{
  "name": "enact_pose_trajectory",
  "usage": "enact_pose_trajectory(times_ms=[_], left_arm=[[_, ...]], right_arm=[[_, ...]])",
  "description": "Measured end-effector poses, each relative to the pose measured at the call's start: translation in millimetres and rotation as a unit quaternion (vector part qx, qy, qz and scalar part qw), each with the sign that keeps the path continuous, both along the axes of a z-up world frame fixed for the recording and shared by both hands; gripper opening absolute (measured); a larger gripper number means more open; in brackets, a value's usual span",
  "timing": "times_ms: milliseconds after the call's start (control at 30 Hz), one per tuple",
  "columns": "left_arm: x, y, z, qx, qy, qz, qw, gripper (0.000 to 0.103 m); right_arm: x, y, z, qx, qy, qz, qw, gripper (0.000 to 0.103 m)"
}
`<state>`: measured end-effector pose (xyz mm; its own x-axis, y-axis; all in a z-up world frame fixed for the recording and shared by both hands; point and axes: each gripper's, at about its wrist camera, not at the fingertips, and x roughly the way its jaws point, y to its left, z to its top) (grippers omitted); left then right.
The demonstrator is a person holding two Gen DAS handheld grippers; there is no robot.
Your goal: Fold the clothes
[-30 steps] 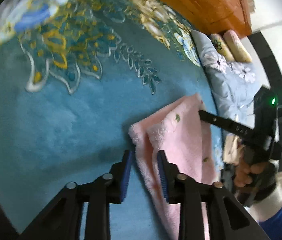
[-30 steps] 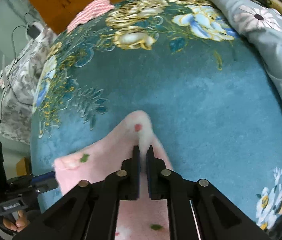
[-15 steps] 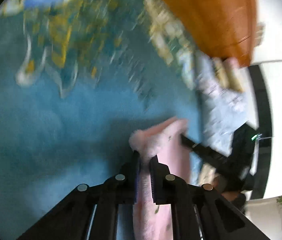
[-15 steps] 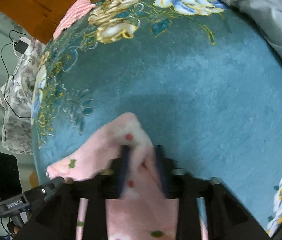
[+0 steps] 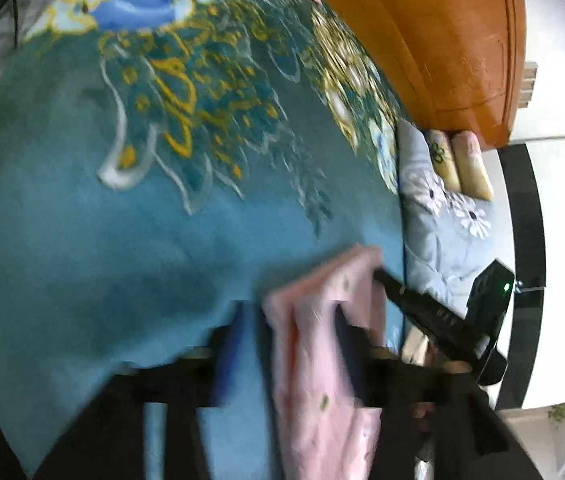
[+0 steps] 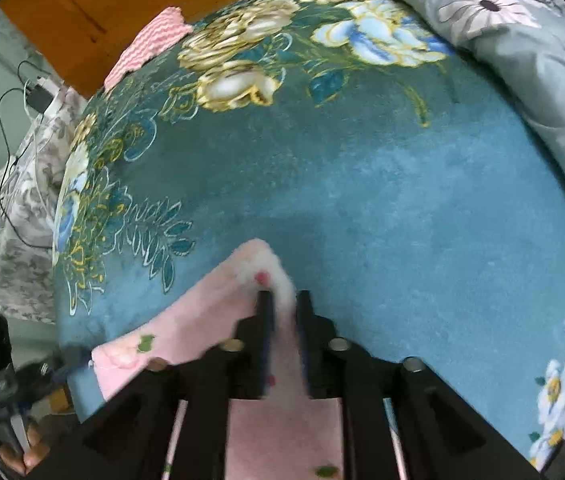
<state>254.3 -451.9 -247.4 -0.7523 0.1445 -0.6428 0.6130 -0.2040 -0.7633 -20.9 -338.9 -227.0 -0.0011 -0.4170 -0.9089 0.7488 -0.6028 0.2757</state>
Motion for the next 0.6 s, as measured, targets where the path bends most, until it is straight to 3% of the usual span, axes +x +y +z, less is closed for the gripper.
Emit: enact_pose_trajectory(times_ms=[33, 133, 267, 333, 367, 467, 533, 600], left_arm=[[-5, 5, -1, 0.003, 0.000, -0.010, 0.9999, 0.064], [-20, 10, -6, -0.002, -0.017, -0.027, 0.9995, 0.064], [-34, 8, -13, -0.005, -0.037, -0.020, 0.9991, 0.062], [-37, 3, -15, 0.002, -0.037, -0.001, 0.9993, 0.039], [-39, 2, -12, -0.001, -0.039, 0.001, 0.9992, 0.018], [-46, 6, 15, -0.031, -0.045, -0.013, 0.9984, 0.017], [-51, 26, 60, -0.078, -0.005, -0.046, 0.9958, 0.017], [-58, 54, 105, -0.127, 0.031, -0.091, 0.9872, 0.017]], right_arm=[[-1, 5, 6, -0.008, 0.006, -0.013, 1.000, 0.062], [2, 33, 30, -0.050, -0.003, -0.047, 0.998, 0.062], [23, 83, 57, -0.065, 0.002, -0.068, 0.996, 0.062], [36, 109, 64, -0.061, 0.003, -0.078, 0.995, 0.062], [42, 126, 67, -0.057, 0.001, -0.087, 0.995, 0.062], [59, 187, 75, -0.057, -0.006, -0.132, 0.990, 0.062], [67, 232, 80, -0.065, -0.013, -0.169, 0.983, 0.062], [73, 277, 84, -0.082, -0.024, -0.213, 0.973, 0.062]])
